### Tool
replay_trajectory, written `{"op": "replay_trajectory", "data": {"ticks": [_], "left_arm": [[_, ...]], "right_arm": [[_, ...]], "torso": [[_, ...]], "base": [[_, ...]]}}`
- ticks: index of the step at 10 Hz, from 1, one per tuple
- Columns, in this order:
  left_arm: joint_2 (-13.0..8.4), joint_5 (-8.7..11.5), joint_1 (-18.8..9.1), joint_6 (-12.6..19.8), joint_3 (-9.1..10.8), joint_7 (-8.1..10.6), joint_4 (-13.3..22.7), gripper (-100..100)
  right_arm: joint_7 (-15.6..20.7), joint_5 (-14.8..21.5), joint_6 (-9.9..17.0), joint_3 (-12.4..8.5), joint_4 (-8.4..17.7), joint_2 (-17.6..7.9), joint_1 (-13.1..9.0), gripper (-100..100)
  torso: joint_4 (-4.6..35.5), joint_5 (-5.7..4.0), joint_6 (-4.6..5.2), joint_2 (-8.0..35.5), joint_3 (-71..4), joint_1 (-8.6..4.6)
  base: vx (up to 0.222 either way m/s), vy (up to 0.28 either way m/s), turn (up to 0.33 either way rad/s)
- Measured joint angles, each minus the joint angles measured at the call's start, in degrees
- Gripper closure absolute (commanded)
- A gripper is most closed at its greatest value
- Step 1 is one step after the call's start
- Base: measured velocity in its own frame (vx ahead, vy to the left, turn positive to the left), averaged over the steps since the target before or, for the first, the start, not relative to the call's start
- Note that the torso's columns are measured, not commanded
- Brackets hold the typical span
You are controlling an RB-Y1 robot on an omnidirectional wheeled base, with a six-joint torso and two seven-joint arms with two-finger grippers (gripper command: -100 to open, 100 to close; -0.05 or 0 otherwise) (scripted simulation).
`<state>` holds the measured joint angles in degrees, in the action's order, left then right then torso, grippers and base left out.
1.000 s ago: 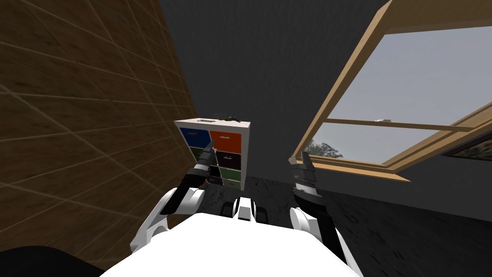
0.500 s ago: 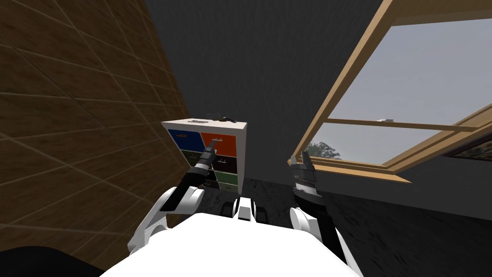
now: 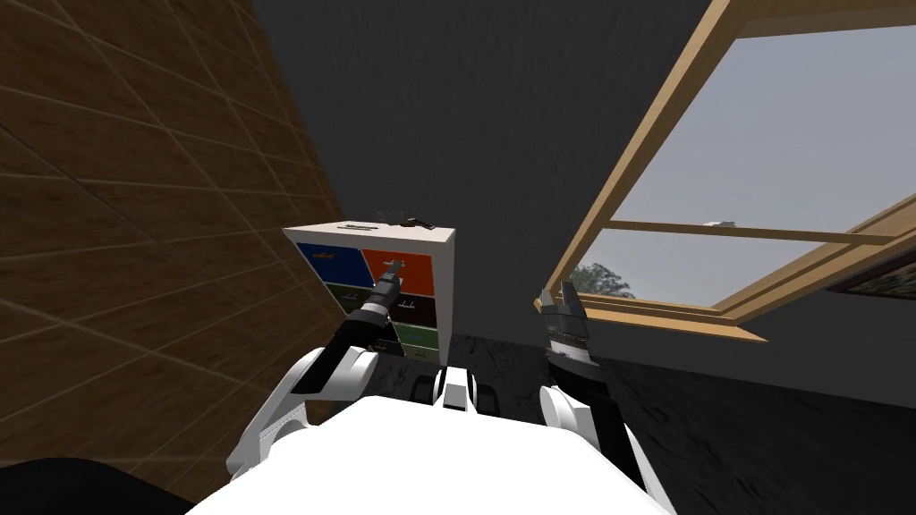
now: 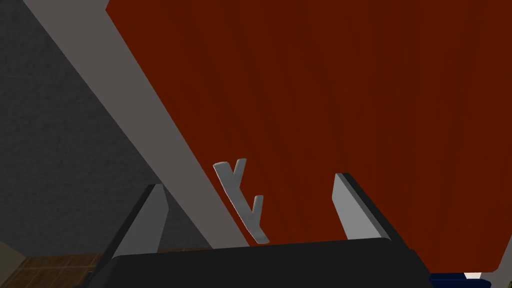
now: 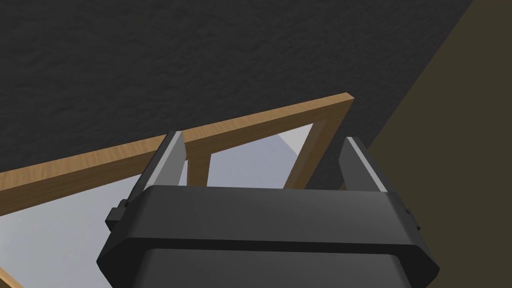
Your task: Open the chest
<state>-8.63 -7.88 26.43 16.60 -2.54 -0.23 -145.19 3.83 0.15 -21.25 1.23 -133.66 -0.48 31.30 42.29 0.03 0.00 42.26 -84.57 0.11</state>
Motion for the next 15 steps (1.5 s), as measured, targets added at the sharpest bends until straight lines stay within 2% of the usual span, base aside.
{"op": "replay_trajectory", "data": {"ticks": [2,3,6,9,13,14,15], "left_arm": [[-0.2,0.0,0.78,1.3,0.01,0.07,-1.97,-100],[-0.21,0.0,0.81,1.42,0.01,0.08,-2.07,100],[-0.09,0.14,-0.76,-0.81,0.3,0.14,-0.68,100],[-0.84,0.18,2.0,0.94,-0.45,0.34,-3.98,100],[-1.17,0.32,2.62,1.16,-0.86,0.38,-4.8,100],[-1.13,0.23,2.82,1.2,-1.06,0.31,-4.81,-100],[-2.0,1.7,4.55,0.02,0.33,0.8,-4.81,-100]], "right_arm": [[0.0,0.0,0.0,0.0,0.0,0.0,0.01,0],[0.0,0.0,0.0,0.0,0.0,0.0,0.0,0],[0.0,0.0,0.01,0.0,0.01,0.0,-0.02,0],[0.0,0.0,0.0,0.0,0.0,0.0,-0.03,0],[0.0,0.0,0.01,0.0,0.01,0.01,-0.03,0],[0.0,0.0,0.01,0.0,0.01,0.0,-0.03,0],[0.0,0.0,0.0,0.0,0.0,0.0,-0.01,0]], "torso": [[-0.04,-0.02,0.0,-0.08,-0.07,-0.08],[0.02,-0.03,0.0,0.15,0.07,-0.11],[-0.36,0.27,-0.03,-0.27,-0.06,0.24],[-0.3,0.23,-0.06,-0.04,0.08,0.15],[-0.21,0.16,-0.05,-0.01,0.06,0.09],[-0.28,0.17,-0.01,-0.16,-0.02,0.07],[-0.28,0.06,-0.02,-0.64,-0.35,-0.04]], "base": [[0.076,0.002,-0.011],[-0.066,-0.009,0.036],[-0.105,0.008,0.01],[-0.133,0.007,0.004],[-0.162,0.002,0.026],[-0.003,-0.03,0.004],[0.107,-0.069,0.01]]}}
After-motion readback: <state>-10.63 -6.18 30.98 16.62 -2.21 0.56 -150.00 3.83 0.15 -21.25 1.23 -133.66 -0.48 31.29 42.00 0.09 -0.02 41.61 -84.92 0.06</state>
